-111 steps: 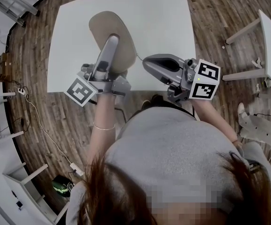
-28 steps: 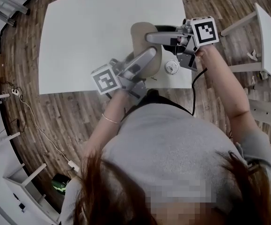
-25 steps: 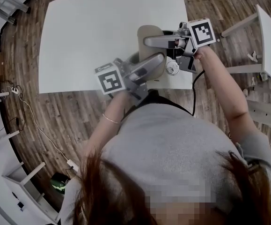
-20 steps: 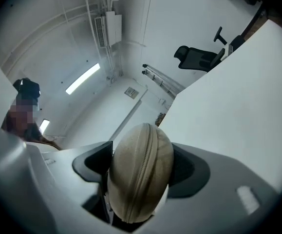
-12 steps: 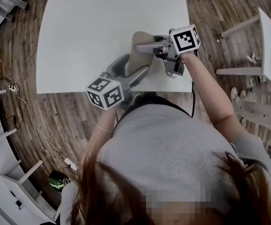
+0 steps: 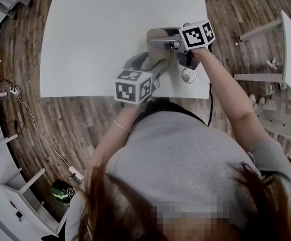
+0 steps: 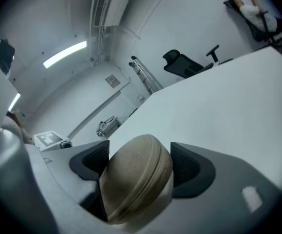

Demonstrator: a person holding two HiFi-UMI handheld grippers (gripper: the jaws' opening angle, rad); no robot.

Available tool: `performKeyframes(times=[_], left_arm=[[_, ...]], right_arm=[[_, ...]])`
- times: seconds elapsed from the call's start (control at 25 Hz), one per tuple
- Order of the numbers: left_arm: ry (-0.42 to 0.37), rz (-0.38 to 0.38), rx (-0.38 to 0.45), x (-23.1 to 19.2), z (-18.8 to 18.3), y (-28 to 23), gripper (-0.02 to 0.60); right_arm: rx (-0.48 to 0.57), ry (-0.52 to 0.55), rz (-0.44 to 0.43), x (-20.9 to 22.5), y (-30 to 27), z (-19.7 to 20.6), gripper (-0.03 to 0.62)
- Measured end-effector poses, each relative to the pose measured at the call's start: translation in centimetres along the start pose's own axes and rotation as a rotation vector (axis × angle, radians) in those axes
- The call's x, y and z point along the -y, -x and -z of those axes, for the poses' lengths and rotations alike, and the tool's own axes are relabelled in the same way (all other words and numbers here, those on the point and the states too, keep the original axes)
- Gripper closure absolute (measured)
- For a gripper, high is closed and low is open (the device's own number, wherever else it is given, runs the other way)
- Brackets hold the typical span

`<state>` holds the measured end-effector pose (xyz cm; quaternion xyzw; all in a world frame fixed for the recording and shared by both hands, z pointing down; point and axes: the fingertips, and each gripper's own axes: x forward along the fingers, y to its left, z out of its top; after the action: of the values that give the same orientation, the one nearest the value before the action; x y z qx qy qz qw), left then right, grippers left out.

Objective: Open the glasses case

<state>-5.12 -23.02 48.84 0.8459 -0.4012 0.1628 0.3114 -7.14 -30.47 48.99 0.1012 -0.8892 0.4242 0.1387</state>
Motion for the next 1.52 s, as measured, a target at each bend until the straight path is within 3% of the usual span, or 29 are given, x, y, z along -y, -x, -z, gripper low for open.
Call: performKeyframes(times=[0.16,0.24,0.28,0.48,0.52,0.6,0.64,0.8,0.92,1.12,1.52], left_arm=[[-0.018,0.007,-0.005,0.1,0.0,-1.0,0.307],[-0.030,0.007,-0.021,0.1,0.3,-1.4,0.315],[-0.034,0.007,-0.023,0.1,0.4,-1.5,0.310],[-0.034,0.011,0.017,-0.1,0.1,-1.1,0.324],[-0.039,0.001,0.039,-0.2,-0.3,-0.7,0.349],[-0.051,-0.026,0.112,-0.4,-1.7,0.9,0.467],[-0.058,-0.031,0.165,-0.4,-2.8,1.9,0.517],[-0.105,-0.012,0.408,1.2,-8.2,5.7,0.578],[-0.154,0.008,0.523,2.8,-10.8,8.1,0.578],[-0.218,-0.012,0.560,4.0,-11.5,10.1,0.578],[-0.258,0.058,0.602,7.8,-8.5,12.9,0.578]], right_arm=[[0.008,0.064,0.078,1.6,0.8,-0.1,0.203],[-0.007,0.153,0.156,2.3,1.2,0.0,0.223],[-0.013,0.201,0.189,2.5,1.3,0.1,0.200],[0.007,0.299,0.235,1.5,1.4,0.0,0.214],[0.041,0.322,0.257,1.0,2.0,-0.5,0.214],[0.143,0.375,0.309,-0.8,3.6,-1.9,0.217],[0.199,0.407,0.332,-2.0,4.5,-2.5,0.236],[0.356,0.521,0.357,-7.6,6.8,-3.5,0.316],[0.433,0.560,0.364,-10.9,7.3,-3.5,0.473],[0.476,0.633,0.380,-14.5,7.2,-3.0,0.588],[0.588,0.720,0.380,-20.1,8.4,0.6,0.589]])
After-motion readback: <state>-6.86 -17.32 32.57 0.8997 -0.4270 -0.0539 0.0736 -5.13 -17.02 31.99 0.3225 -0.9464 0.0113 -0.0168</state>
